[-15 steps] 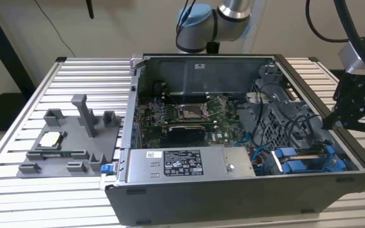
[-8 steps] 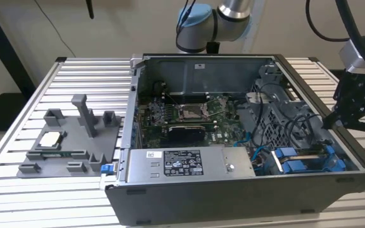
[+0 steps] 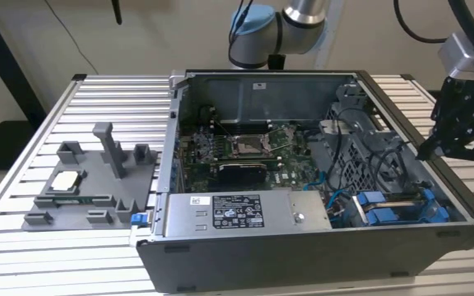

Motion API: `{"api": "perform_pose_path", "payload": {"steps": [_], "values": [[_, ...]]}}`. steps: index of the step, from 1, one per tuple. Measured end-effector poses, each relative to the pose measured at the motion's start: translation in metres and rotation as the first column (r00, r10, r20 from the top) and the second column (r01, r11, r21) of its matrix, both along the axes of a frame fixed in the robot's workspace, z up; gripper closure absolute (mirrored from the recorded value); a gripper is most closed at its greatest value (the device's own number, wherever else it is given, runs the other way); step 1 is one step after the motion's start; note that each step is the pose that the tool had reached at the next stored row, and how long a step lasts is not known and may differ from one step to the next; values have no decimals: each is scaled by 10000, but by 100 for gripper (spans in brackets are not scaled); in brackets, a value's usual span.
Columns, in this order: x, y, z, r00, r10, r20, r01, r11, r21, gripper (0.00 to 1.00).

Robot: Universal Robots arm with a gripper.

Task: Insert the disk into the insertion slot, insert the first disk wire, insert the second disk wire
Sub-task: 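Insert the second disk wire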

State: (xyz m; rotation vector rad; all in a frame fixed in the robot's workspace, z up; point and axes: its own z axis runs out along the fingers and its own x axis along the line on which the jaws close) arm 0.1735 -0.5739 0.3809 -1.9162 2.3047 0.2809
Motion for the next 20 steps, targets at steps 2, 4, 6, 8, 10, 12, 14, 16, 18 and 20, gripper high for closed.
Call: {"api": "perform_pose_path", "payload": {"steps": [2,4,6,8,10,12,14,16,18,20], "values": [[-91,0,10,10000,0,20,0,10000,1,84],[-172,-3,20,10000,0,45,0,10000,0,84],[-245,-12,27,10000,1,80,-1,10000,-6,84],[-306,-29,28,9999,7,129,-7,10000,-10,84],[-339,-42,28,9999,51,157,-51,10000,-12,84],[-339,-46,29,9998,74,158,-74,10000,-3,84],[-340,-47,28,9998,84,158,-84,10000,8,84],[-343,-47,28,9998,88,160,-88,10000,-19,84],[-351,-48,28,9998,107,181,-104,9998,-163,84],[-356,-47,28,9997,153,194,-146,9991,-387,84]]}}
